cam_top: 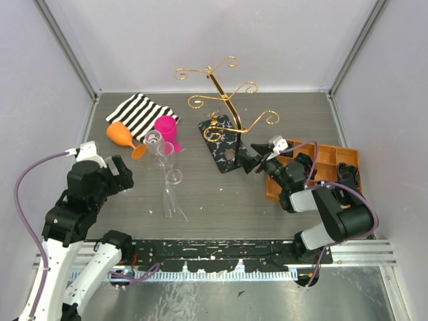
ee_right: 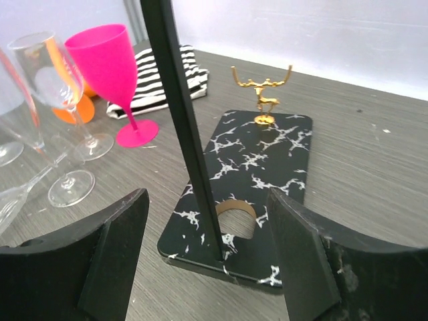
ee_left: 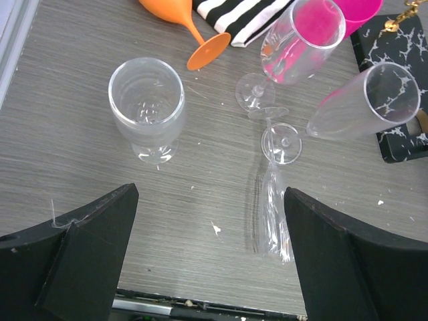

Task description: Place the wine glass upside down on the wine glass rack

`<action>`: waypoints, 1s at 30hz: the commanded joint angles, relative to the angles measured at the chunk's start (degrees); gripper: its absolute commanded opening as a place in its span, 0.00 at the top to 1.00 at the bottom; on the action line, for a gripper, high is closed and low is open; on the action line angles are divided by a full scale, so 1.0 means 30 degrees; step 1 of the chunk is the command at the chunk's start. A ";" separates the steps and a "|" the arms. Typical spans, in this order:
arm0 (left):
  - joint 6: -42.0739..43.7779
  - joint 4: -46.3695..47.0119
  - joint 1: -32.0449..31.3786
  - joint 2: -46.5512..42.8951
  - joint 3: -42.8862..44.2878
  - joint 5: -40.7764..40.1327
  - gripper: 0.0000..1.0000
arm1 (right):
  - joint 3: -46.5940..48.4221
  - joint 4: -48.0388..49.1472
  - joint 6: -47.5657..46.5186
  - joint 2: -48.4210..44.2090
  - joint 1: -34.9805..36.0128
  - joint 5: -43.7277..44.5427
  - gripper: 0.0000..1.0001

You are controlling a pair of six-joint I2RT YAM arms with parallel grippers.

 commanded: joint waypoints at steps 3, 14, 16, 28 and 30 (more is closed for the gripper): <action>-0.0542 -0.0158 0.0083 0.0757 0.0919 -0.0936 0.02 | -0.1967 -0.1482 0.3156 -0.3918 0.0060 0.4427 0.23; -0.1681 -0.0972 0.0076 0.1076 0.1418 -0.1243 0.02 | 0.1255 -2.1440 0.6375 -1.2611 0.0029 0.9408 0.19; -0.1848 -0.0912 0.0089 0.1055 0.1332 -0.1236 0.02 | 0.2228 -2.4274 0.6887 -1.2654 0.0039 0.9309 0.15; -0.1222 -0.0416 0.0089 -0.0153 0.1093 -0.1611 0.02 | 0.1699 -2.5664 0.7398 -1.3255 0.0075 0.3190 0.00; -0.1174 -0.0261 0.0090 -0.0301 0.0972 -0.1474 0.02 | 0.1097 -2.4681 0.7850 -1.3223 0.0214 0.2674 0.00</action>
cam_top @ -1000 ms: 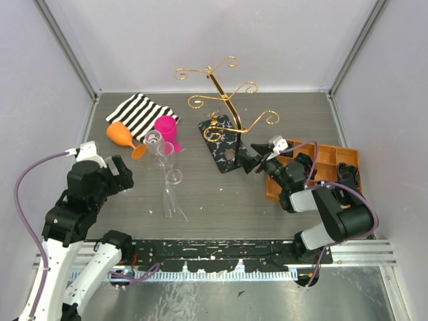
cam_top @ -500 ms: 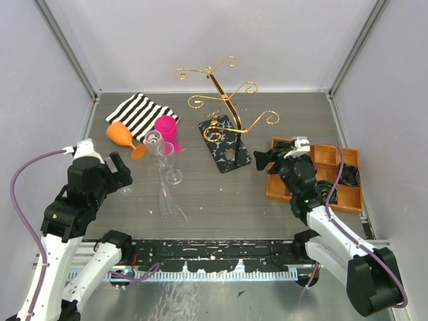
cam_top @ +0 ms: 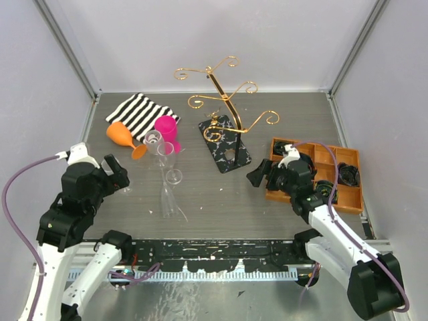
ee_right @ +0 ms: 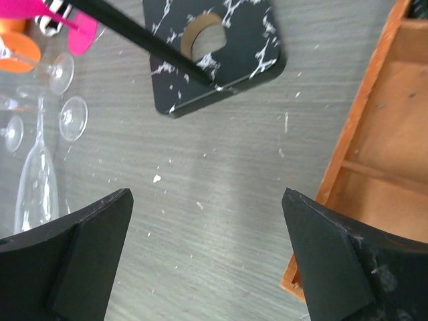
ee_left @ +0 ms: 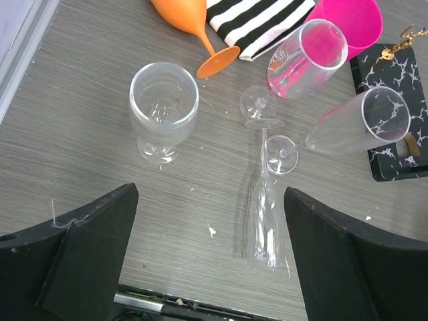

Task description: Place the wine glass upside down on the wine glass rack

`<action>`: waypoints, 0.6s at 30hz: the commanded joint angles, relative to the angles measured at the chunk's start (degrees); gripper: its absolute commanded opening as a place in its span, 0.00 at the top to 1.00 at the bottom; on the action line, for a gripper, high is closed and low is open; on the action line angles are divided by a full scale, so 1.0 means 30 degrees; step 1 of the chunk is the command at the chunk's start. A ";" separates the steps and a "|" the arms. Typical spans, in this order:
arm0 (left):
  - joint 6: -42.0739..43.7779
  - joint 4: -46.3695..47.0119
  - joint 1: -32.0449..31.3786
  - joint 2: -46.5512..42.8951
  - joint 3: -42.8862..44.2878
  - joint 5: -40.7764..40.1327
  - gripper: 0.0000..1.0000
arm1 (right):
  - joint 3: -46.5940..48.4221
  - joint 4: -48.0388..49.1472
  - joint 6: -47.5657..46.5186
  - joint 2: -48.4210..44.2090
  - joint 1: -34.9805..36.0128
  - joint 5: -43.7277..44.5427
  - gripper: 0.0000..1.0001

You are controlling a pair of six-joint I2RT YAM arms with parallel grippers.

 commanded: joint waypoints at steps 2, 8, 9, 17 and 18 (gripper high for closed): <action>0.0318 0.0671 0.0076 -0.0407 -0.0080 -0.0122 0.02 | -0.1200 0.2566 0.1174 -0.0279 0.1085 -0.1928 0.00; 0.0438 0.0524 0.0090 -0.0546 -0.0026 -0.0052 0.02 | -0.1157 0.4207 0.1806 0.0935 0.7743 0.3248 0.00; 0.0439 0.0566 0.0083 -0.0630 -0.0048 -0.0046 0.02 | -0.1266 0.4981 0.1908 0.1231 0.8581 0.3678 0.00; 0.0261 0.1153 0.0074 -0.1463 -0.0447 0.0475 0.02 | -0.0183 0.9852 0.1775 0.5831 1.3080 0.7179 0.02; 0.0285 0.1205 0.0074 -0.1517 -0.0503 0.0511 0.02 | 0.0233 1.0301 0.1919 0.6619 1.3430 0.7319 0.03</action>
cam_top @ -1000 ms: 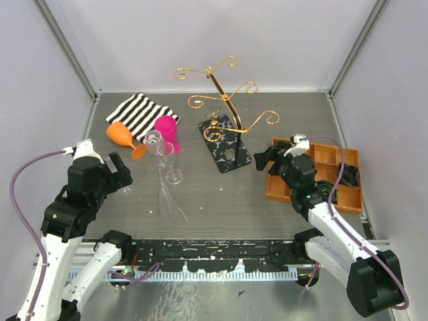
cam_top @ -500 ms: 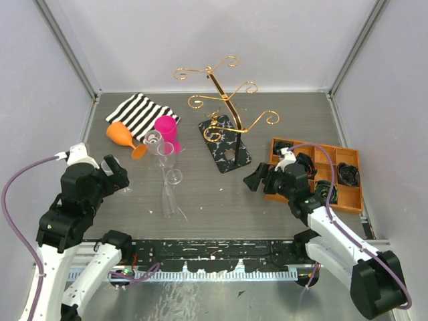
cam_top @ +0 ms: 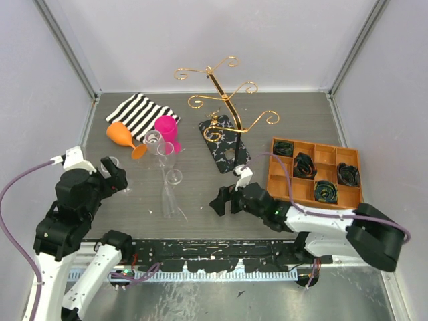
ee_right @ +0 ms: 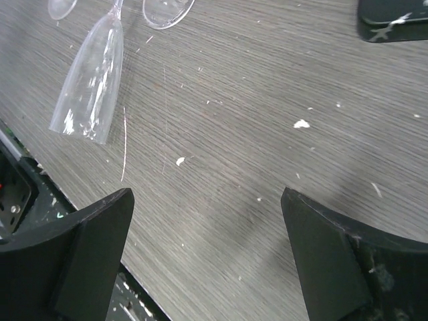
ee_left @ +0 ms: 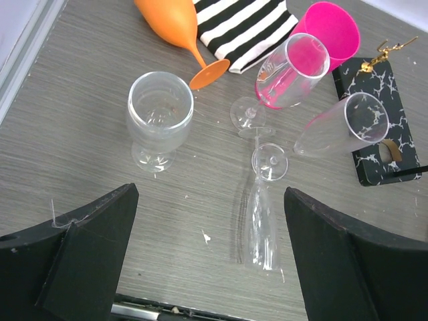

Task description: Place the wine glass upside down on the wine glass rack

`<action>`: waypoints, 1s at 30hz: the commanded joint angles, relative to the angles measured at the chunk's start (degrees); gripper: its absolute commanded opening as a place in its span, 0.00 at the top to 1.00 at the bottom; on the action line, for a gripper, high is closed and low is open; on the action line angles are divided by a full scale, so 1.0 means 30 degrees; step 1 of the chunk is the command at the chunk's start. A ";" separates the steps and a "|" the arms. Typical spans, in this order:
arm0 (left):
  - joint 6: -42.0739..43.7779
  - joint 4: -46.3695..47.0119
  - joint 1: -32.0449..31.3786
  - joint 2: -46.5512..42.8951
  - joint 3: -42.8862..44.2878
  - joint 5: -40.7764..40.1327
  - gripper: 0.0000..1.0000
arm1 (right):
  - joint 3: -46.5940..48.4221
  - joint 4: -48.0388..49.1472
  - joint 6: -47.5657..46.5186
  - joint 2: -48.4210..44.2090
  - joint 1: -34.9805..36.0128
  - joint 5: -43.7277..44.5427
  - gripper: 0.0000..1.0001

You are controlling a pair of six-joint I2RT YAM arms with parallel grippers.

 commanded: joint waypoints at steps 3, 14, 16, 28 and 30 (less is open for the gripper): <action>0.0218 0.0816 0.0082 -0.0379 -0.0484 0.0349 0.02 | 0.3254 0.4355 0.1240 0.4450 0.2098 0.3142 0.08; -0.0140 0.0436 0.0090 -0.0311 -0.0522 0.0025 0.02 | 0.7947 0.7500 0.4868 1.1221 0.3814 0.4224 0.19; -0.0350 0.0509 0.0076 -0.0174 -0.0339 0.0305 0.02 | 0.8764 0.7502 0.5127 1.2087 0.3800 0.4218 0.22; 0.0139 0.0632 0.0078 -0.0668 -0.0821 0.0557 0.02 | 1.3258 0.5468 0.6402 1.6120 0.3727 0.4916 0.43; 0.0057 0.0571 0.0088 -0.0772 -0.0805 0.0445 0.02 | 1.4001 0.4648 0.6403 1.6589 0.3681 0.5039 0.44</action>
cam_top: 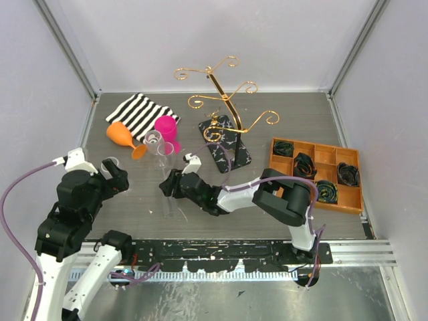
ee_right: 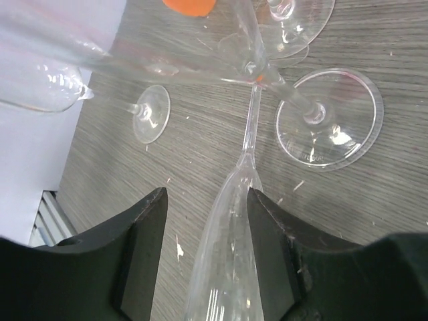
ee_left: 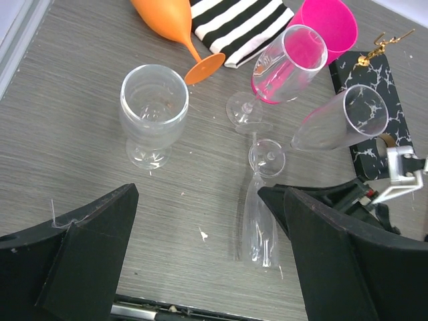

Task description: Place the wine glass upside down on the wine glass rack

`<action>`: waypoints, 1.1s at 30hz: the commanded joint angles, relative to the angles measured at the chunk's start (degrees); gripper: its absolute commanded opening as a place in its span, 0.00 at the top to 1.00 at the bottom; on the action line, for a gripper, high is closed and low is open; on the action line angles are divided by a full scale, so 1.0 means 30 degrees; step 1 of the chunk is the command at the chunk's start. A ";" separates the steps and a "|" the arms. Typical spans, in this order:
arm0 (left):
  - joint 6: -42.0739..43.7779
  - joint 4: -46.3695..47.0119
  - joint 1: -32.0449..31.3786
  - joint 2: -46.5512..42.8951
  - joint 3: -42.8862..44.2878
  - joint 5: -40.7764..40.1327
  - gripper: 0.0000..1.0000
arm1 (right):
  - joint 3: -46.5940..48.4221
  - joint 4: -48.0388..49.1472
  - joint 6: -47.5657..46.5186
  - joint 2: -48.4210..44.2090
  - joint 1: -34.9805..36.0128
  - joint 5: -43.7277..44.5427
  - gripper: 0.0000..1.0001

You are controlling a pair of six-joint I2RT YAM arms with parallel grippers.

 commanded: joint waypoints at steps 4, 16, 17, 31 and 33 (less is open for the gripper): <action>-0.0189 0.0324 0.0074 -0.0530 -0.0318 -0.0101 0.02 | 0.2290 -0.1784 0.0565 0.1056 -0.0219 0.1377 0.45; -0.0511 0.0551 0.0069 -0.0252 -0.0654 -0.0083 0.02 | 0.3493 -0.1934 0.0448 0.2542 -0.0981 0.0061 0.49; -0.0490 0.0588 0.0073 -0.0290 -0.0657 -0.0042 0.02 | 0.3581 -0.1825 0.0443 0.2658 -0.1013 -0.0101 0.49; -0.0512 0.0783 0.0065 -0.0365 -0.0878 0.0110 0.02 | 0.4328 -0.1724 0.0814 0.3701 -0.1355 -0.1265 0.60; -0.0512 0.0817 0.0090 -0.0330 -0.0898 0.0117 0.02 | 0.4356 -0.1707 0.0896 0.3831 -0.1397 -0.1431 0.60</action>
